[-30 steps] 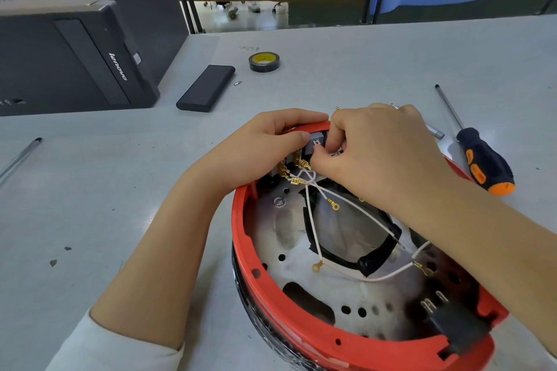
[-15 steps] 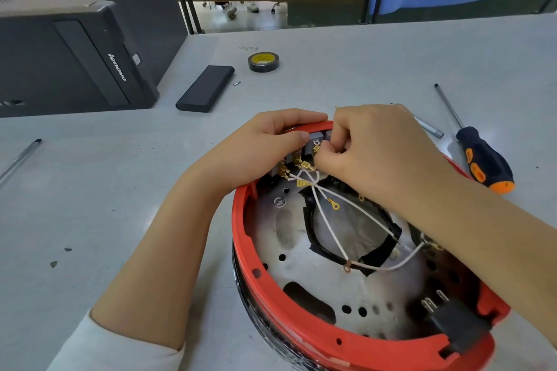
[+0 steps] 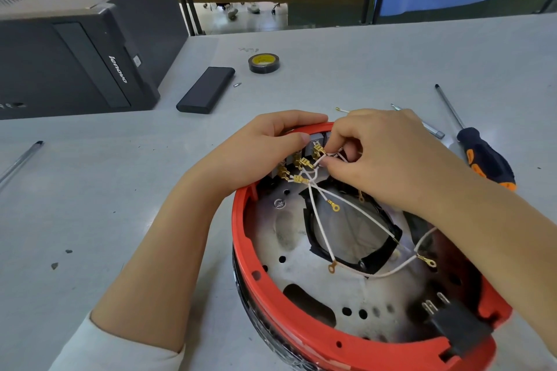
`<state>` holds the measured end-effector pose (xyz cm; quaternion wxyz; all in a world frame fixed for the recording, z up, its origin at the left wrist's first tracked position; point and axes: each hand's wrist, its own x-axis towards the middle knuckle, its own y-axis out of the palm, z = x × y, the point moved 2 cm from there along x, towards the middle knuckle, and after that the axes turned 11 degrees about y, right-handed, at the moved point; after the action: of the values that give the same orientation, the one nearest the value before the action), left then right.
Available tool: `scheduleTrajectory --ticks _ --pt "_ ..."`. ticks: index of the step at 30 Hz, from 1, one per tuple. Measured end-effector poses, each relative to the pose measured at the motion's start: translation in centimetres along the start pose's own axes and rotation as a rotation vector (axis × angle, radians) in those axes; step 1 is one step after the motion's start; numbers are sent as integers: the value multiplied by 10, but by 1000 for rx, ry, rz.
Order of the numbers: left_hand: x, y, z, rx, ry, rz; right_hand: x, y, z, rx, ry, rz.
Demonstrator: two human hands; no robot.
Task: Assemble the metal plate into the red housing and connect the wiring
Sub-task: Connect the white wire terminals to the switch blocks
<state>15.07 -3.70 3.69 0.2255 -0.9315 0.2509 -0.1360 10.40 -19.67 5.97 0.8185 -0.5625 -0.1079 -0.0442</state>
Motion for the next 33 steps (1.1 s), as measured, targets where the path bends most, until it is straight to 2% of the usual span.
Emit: scheduleTrajectory --ticks 5,10,20,33 --pt "0 0 1 -4 5 -2 -2 0 5 -162 -46 -44" --pt "0 0 1 -1 16 6 1 2 3 56 88 -52" --pt "1 0 0 -16 6 10 3 2 4 80 150 -30" --pt "0 0 1 -36 5 0 3 6 8 28 126 -113"
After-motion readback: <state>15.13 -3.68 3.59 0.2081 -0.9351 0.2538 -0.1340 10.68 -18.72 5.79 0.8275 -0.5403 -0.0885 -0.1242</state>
